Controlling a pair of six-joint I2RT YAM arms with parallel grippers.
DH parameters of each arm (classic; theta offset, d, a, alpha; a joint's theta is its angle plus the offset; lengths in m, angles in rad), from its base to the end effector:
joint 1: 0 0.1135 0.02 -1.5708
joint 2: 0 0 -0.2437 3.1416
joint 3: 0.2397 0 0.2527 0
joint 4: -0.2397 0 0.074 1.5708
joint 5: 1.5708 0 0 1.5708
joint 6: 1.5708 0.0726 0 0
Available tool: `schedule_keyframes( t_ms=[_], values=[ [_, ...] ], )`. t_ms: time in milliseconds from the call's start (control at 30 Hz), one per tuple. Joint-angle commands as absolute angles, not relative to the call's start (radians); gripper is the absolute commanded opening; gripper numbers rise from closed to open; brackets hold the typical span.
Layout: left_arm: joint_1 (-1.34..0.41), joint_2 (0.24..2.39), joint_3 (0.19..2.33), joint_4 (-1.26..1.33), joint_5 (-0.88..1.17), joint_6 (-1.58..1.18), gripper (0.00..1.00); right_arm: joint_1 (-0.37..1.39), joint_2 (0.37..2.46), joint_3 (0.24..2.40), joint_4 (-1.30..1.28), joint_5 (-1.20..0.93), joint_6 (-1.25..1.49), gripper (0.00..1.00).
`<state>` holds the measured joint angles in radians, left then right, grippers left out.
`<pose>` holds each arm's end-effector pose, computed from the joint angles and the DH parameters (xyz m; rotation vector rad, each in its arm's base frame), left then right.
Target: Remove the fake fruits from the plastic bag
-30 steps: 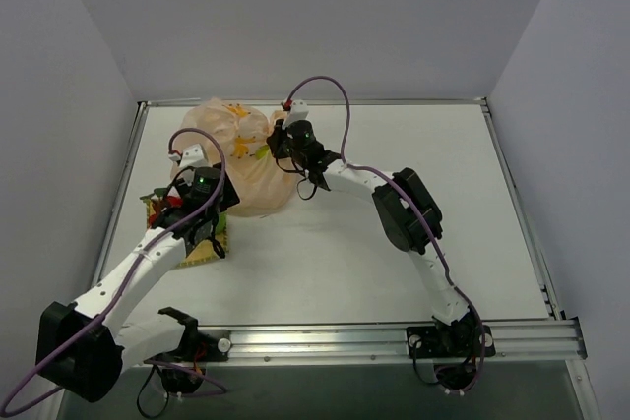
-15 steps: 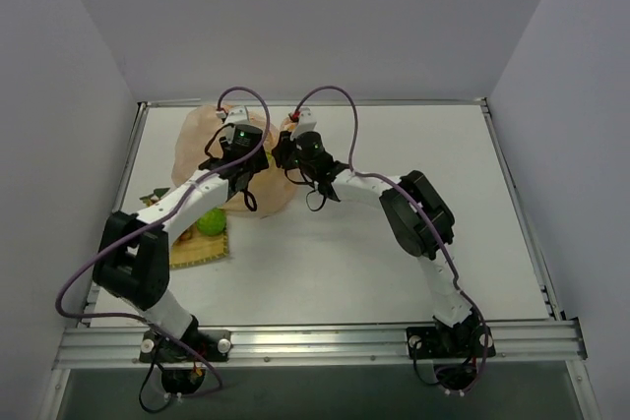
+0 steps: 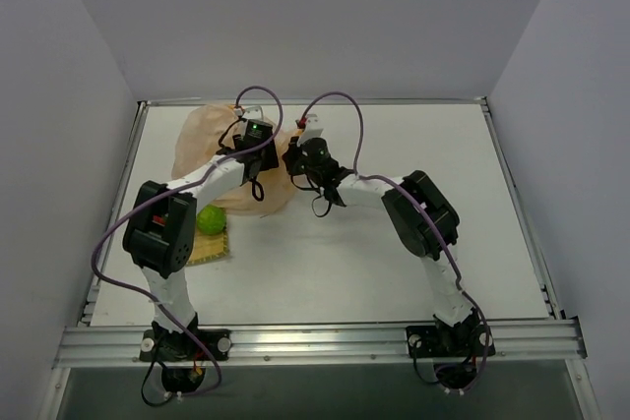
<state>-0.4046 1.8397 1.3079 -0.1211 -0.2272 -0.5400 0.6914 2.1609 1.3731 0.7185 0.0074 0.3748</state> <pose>0.4125 -0.1588 0.1877 -0.2743 2.2007 -0.2728 0.3990 0.3296 0.1742 -0.2626 1.6824 0.8020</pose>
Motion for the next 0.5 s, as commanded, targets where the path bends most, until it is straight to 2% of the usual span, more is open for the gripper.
schedule_keyframes(
  t_ms=[0,233,400,467],
  values=[
    [-0.387,1.859,1.373,-0.091,-0.181,-0.491,0.50,0.673,2.089,1.339,0.772,0.048,0.390,0.00],
    [-0.383,1.901,1.394,-0.072,-0.149,-0.465,0.57,0.657,2.092,1.289,0.798,0.045,0.411,0.00],
    [-0.380,1.924,1.417,-0.071,-0.146,-0.456,0.57,0.649,2.102,1.272,0.804,0.048,0.410,0.00],
    [-0.380,1.933,1.420,-0.057,-0.134,-0.448,0.64,0.640,2.103,1.258,0.814,0.043,0.414,0.00]
  ],
)
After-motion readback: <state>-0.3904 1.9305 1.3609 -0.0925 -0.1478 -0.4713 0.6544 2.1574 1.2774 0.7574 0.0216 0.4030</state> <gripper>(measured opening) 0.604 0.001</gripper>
